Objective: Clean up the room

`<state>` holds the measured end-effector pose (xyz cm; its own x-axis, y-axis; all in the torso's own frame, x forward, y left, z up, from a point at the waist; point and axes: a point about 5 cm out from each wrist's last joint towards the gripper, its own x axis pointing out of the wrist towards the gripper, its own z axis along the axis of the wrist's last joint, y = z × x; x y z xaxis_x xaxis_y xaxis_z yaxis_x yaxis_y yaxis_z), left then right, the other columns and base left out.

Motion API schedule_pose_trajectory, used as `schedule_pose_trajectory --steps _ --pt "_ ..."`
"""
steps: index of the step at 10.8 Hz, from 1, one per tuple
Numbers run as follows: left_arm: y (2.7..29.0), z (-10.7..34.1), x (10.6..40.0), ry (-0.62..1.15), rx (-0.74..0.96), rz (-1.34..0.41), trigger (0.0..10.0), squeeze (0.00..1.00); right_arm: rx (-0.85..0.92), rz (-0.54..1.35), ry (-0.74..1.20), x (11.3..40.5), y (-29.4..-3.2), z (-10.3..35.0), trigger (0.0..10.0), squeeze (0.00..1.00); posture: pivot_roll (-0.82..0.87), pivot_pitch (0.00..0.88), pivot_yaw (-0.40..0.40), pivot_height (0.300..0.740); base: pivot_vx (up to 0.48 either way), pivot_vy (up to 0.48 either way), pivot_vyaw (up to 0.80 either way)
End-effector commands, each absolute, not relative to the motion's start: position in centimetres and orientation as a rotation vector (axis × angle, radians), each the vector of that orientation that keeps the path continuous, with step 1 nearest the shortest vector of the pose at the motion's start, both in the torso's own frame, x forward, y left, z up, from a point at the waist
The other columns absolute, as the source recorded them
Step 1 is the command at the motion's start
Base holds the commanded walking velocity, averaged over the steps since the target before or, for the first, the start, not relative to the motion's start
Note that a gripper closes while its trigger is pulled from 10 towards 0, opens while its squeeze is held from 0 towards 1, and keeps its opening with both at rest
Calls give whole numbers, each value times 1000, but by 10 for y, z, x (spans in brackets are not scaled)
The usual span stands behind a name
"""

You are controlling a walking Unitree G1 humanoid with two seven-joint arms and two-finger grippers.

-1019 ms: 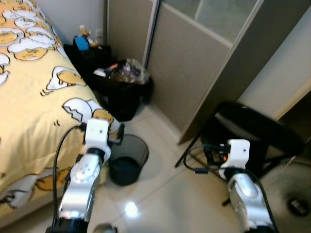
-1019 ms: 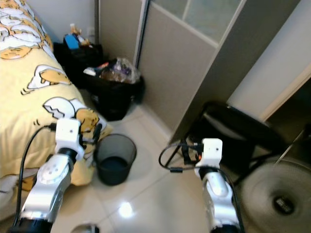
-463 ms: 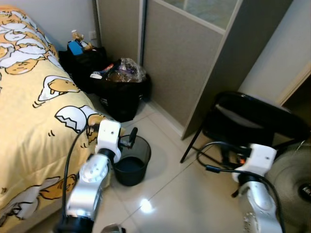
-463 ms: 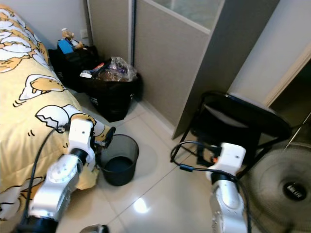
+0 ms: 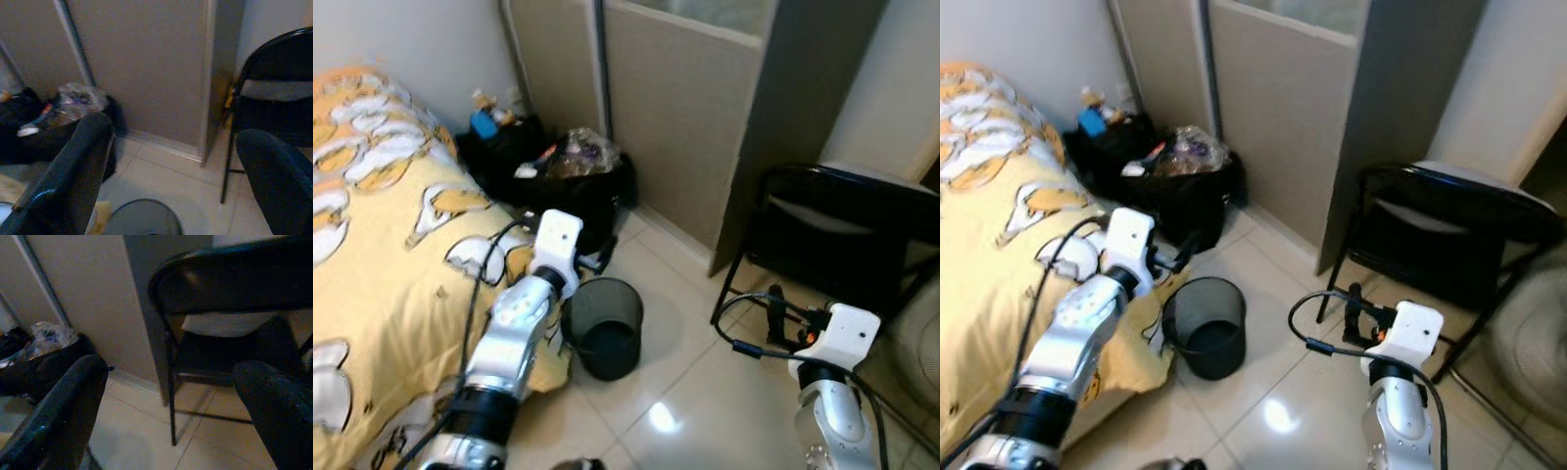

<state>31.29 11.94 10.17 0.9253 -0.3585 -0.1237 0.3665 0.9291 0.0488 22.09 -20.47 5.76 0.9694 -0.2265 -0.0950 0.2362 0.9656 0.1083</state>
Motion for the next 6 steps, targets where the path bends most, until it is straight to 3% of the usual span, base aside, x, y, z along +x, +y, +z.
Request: schedule_pose_trajectory --steps 1,2,3,6 --pt "123 97 312 135 44 -355 10000 0 114 -223 75 221 -203 62 10000 475 -142 0 120 740 0 0 0" --pt "118 95 310 134 18 -361 10000 0 92 -198 62 224 -203 67 10000 486 -142 0 109 740 0 0 0" --pt "117 96 312 122 26 -358 10000 0 83 -184 66 229 -205 68 10000 541 -136 0 93 740 0 0 631" --pt "124 99 322 104 84 -303 10000 0 129 -161 80 240 -207 66 10000 565 -120 0 79 740 0 0 542"
